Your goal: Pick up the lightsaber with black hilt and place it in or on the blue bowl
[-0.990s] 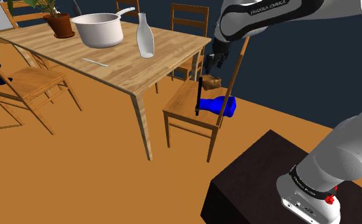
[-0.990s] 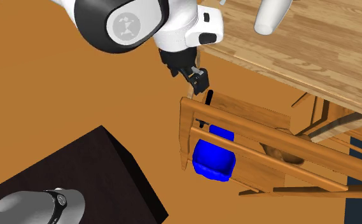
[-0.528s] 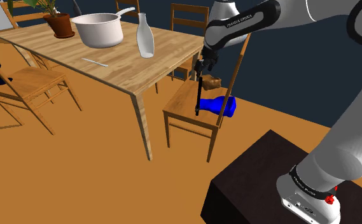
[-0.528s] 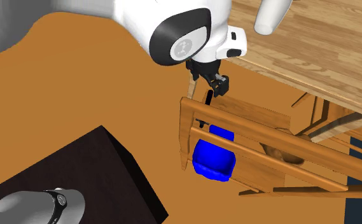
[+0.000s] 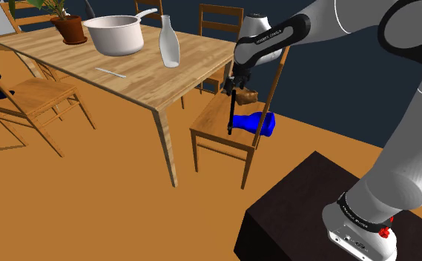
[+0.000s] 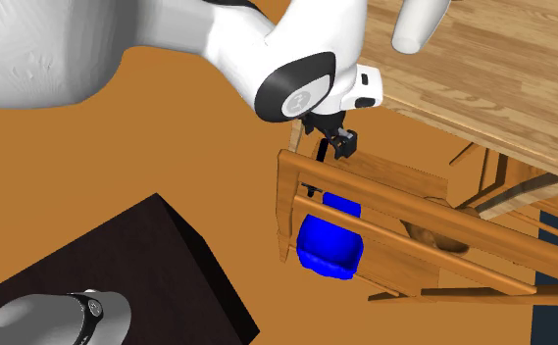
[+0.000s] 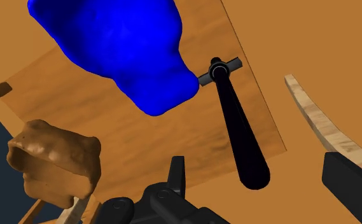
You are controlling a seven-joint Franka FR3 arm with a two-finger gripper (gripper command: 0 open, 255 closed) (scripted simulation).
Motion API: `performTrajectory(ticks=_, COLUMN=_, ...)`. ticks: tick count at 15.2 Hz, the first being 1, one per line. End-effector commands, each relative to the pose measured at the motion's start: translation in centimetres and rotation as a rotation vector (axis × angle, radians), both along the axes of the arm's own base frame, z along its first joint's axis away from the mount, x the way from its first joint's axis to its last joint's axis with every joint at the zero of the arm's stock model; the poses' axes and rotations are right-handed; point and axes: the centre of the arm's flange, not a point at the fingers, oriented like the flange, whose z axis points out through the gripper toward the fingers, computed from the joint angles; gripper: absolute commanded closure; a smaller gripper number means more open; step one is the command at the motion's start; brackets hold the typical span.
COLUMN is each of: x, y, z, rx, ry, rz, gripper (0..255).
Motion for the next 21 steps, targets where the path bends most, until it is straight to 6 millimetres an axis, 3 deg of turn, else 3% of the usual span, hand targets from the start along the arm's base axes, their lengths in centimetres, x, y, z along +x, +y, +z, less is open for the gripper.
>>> performTrajectory(ticks=1, x=0.2, y=0.1, z=-0.9, rx=0.0, ry=-0.001, rz=0.0, gripper=0)
performTrajectory(ticks=8, x=0.2, y=0.1, z=-0.9, rx=0.0, ry=0.0, rz=0.0, gripper=0)
performTrajectory(ticks=9, x=0.2, y=0.1, z=-0.9, rx=0.0, ry=0.0, rz=0.0, gripper=255)
performTrajectory(ticks=18, x=0.2, y=0.1, z=-0.9, rx=0.0, ry=-0.001, rz=0.0, gripper=255)
performTrajectory(ticks=21, x=0.2, y=0.1, z=0.7, rx=0.0, ry=-0.001, rz=0.0, gripper=255)
